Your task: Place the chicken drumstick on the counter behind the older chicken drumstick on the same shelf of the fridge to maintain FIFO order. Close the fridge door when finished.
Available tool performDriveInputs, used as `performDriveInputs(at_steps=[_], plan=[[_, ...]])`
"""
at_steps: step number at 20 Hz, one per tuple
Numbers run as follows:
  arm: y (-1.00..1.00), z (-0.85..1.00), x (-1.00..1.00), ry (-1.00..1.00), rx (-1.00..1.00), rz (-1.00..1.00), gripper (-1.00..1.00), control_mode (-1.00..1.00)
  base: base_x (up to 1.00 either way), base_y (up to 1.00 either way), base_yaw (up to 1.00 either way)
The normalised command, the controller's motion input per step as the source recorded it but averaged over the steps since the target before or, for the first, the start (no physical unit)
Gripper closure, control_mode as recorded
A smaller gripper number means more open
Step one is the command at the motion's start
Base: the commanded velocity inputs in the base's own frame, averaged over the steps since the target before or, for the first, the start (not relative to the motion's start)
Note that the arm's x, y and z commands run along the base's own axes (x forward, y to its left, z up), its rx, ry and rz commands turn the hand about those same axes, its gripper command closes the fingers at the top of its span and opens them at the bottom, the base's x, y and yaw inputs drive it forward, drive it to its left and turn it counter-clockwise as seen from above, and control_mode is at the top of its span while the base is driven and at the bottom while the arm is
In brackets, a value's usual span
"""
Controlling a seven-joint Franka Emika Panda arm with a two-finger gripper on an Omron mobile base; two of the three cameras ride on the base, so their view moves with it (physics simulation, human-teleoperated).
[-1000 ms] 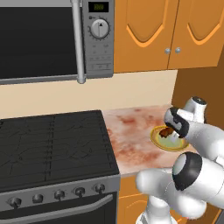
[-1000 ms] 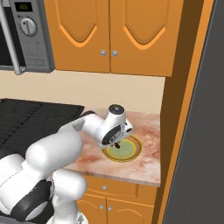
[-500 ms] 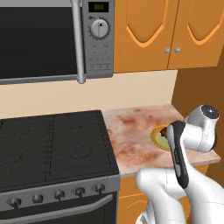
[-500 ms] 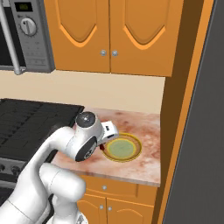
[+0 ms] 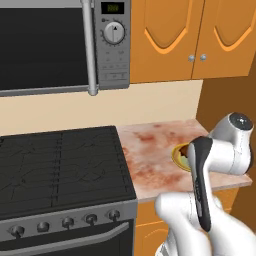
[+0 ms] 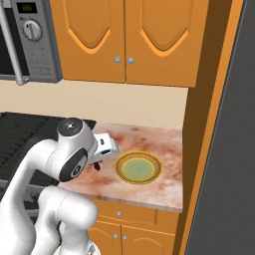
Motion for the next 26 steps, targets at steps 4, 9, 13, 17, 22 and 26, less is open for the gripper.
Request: performDriveInputs(at_steps=[4, 9, 13, 17, 22, 26], plan=[[0.02, -0.01, 0.0, 0.02, -0.01, 0.0, 1.0, -1.0, 0.0, 0.0, 0.0], [0.04, 0.0, -0.45, -0.14, 0.0, -0.02, 1.0, -1.0, 0.0, 0.0, 0.0], [0.06, 0.0, -0.56, -0.19, 0.0, -0.05, 1.0, -1.0, 0.0, 0.0, 0.0], [0.04, 0.0, -0.25, -0.05, 0.0, 0.0, 1.0, 1.0, -0.05, 0.11, 0.0], [0.0, 0.0, 0.0, 0.0, 0.0, 0.0, 1.0, 1.0, -0.22, 0.77, -0.03], [0.0, 0.0, 0.0, 0.0, 0.0, 0.0, 1.0, 1.0, -0.1, 0.87, -0.15]])
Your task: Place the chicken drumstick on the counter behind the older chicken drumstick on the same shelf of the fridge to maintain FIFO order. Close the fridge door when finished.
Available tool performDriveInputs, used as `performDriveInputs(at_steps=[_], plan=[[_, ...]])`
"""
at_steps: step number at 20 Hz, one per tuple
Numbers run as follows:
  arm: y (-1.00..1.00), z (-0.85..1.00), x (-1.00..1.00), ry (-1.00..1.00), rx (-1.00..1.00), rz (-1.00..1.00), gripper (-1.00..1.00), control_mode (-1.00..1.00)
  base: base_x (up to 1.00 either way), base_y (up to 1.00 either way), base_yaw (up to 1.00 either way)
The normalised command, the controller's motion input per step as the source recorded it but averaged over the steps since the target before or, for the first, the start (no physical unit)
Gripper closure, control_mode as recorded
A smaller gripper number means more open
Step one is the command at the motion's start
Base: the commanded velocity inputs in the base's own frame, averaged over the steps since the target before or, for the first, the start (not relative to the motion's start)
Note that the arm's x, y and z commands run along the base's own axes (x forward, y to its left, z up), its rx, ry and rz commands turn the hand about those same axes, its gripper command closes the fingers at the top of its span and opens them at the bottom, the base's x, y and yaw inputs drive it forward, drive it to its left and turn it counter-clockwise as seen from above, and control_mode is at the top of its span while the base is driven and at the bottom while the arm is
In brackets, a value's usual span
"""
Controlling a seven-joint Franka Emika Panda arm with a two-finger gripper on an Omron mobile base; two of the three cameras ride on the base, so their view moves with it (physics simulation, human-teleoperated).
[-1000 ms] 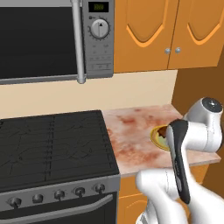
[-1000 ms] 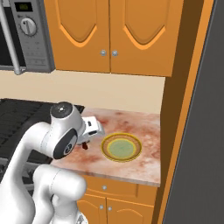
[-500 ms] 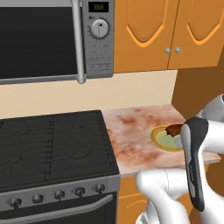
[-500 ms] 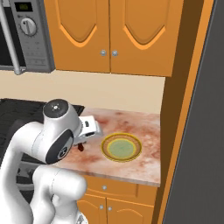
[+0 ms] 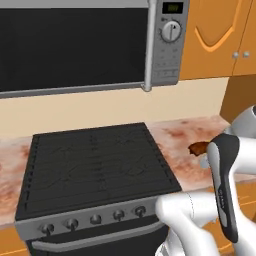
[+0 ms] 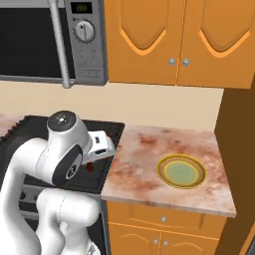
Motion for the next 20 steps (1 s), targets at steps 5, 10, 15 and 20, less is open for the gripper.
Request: performDriveInputs(at_steps=[5, 10, 15, 20], plan=[[0.0, 0.0, 0.0, 0.0, 0.0, 0.0, 1.0, 1.0, -0.63, 0.14, -0.31], [0.0, 0.0, 0.0, 0.0, 0.0, 0.0, 1.0, 1.0, -1.0, -0.08, -0.55], [0.0, 0.0, 0.0, 0.0, 0.0, 0.0, 1.0, 1.0, -1.0, 0.0, -0.66], [0.0, 0.0, 0.0, 0.0, 0.0, 0.0, 1.0, 1.0, -0.83, 0.0, -0.76]])
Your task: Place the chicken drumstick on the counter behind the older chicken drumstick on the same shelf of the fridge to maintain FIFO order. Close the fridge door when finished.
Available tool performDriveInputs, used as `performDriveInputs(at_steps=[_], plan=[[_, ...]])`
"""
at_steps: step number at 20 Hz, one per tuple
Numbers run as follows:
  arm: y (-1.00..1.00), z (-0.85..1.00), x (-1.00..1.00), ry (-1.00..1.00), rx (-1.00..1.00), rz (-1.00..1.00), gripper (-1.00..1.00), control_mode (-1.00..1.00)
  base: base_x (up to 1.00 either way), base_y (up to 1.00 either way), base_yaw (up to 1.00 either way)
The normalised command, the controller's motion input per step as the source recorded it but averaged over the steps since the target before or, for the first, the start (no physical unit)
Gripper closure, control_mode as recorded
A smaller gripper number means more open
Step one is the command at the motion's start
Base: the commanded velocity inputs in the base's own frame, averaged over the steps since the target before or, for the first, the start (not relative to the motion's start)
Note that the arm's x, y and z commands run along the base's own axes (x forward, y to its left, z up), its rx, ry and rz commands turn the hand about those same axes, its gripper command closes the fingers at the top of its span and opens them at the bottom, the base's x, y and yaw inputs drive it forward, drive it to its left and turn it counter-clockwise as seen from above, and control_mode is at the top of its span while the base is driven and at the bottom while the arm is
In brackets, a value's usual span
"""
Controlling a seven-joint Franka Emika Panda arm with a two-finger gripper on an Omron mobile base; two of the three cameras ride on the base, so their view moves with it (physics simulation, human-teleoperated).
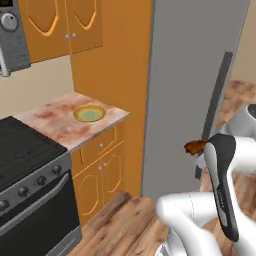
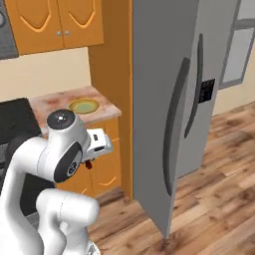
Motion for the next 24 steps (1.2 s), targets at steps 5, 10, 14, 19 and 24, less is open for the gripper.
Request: performDriveInputs(at_steps=[5, 10, 14, 19, 24], plan=[[0.0, 0.0, 0.0, 0.0, 0.0, 0.0, 1.0, 1.0, -0.22, -0.45, -0.76], [0.0, 0.0, 0.0, 0.0, 0.0, 0.0, 1.0, 1.0, 0.17, -0.92, -0.59], [0.0, 0.0, 0.0, 0.0, 0.0, 0.0, 1.0, 1.0, 0.55, -0.81, -0.37], [0.0, 0.0, 0.0, 0.0, 0.0, 0.0, 1.0, 1.0, 0.97, -0.08, -0.05], [0.0, 0.0, 0.0, 0.0, 0.0, 0.0, 1.0, 1.0, 1.0, -0.01, -0.07]])
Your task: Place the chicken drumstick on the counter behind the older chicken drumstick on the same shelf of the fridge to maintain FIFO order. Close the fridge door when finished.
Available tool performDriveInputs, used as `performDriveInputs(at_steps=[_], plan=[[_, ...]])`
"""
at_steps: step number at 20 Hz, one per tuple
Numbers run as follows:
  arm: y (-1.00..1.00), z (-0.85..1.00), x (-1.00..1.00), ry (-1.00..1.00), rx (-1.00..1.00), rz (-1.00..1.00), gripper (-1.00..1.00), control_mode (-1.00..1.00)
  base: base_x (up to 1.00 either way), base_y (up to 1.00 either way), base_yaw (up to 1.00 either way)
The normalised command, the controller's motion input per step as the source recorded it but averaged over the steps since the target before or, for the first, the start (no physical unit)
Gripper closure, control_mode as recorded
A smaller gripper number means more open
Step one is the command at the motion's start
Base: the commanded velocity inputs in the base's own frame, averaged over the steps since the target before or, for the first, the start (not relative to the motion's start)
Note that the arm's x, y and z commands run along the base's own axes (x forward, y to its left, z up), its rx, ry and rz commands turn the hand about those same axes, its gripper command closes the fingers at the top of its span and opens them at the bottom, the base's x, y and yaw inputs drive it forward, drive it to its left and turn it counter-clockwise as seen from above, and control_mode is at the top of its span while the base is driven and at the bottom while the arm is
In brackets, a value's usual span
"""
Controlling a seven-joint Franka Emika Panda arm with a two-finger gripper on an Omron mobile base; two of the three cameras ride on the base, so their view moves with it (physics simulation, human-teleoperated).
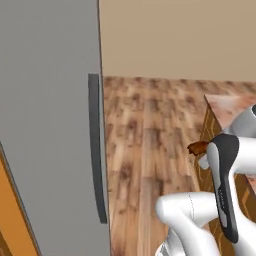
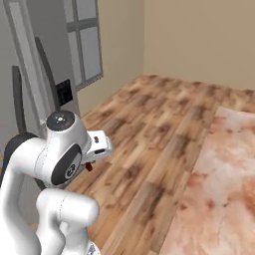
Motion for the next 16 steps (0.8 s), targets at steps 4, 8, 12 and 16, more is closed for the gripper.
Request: performDriveInputs(at_steps=[4, 8, 12, 16], plan=[[0.0, 0.0, 0.0, 0.0, 0.0, 0.0, 1.0, 1.0, 0.97, -0.04, -0.1], [0.0, 0.0, 0.0, 0.0, 0.0, 0.0, 1.0, 1.0, 0.97, -0.09, 0.01], [0.0, 0.0, 0.0, 0.0, 0.0, 0.0, 1.0, 1.0, 1.0, 0.01, 0.22], [0.0, 0.0, 0.0, 0.0, 0.0, 0.0, 1.0, 1.0, 0.88, 0.0, 0.48]])
